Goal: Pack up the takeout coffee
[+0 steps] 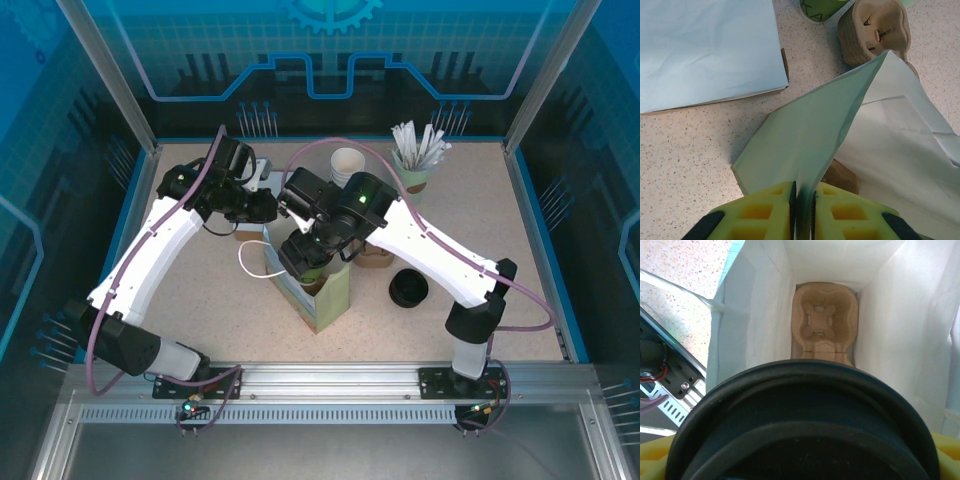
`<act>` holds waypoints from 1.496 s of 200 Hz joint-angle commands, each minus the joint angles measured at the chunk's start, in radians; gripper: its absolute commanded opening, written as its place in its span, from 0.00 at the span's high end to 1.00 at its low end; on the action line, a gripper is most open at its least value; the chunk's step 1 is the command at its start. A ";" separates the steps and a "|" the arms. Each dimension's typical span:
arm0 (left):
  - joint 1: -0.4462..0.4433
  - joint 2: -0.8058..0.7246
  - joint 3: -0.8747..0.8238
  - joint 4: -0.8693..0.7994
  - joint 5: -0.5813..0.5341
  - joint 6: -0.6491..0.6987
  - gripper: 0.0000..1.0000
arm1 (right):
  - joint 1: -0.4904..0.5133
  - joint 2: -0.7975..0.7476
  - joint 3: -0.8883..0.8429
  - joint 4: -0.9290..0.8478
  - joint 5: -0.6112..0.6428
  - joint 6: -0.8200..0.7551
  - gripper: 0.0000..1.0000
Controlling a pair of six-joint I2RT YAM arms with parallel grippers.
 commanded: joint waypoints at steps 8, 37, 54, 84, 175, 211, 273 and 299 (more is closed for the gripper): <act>-0.009 -0.004 -0.015 0.000 0.014 -0.010 0.83 | 0.015 0.023 0.022 -0.027 -0.016 -0.015 0.23; -0.010 -0.004 -0.021 0.002 0.010 -0.005 0.83 | 0.007 0.028 0.002 -0.022 -0.012 -0.017 0.23; -0.011 -0.005 -0.026 0.001 0.010 -0.001 0.83 | 0.000 0.032 0.000 -0.020 -0.017 -0.015 0.23; -0.009 -0.006 -0.032 0.006 0.006 0.004 0.82 | -0.009 0.043 -0.002 -0.029 -0.019 -0.020 0.23; -0.010 -0.005 -0.034 0.007 0.000 0.008 0.83 | -0.035 0.051 -0.066 -0.045 -0.026 -0.042 0.22; -0.010 -0.006 -0.034 0.004 -0.001 0.005 0.83 | -0.049 0.057 -0.102 -0.033 -0.030 -0.045 0.22; -0.009 -0.010 -0.039 0.005 -0.004 0.004 0.83 | -0.058 0.063 -0.152 0.020 -0.017 -0.048 0.22; -0.010 -0.009 -0.043 0.006 -0.010 0.004 0.82 | -0.063 0.059 -0.182 0.039 -0.007 -0.055 0.22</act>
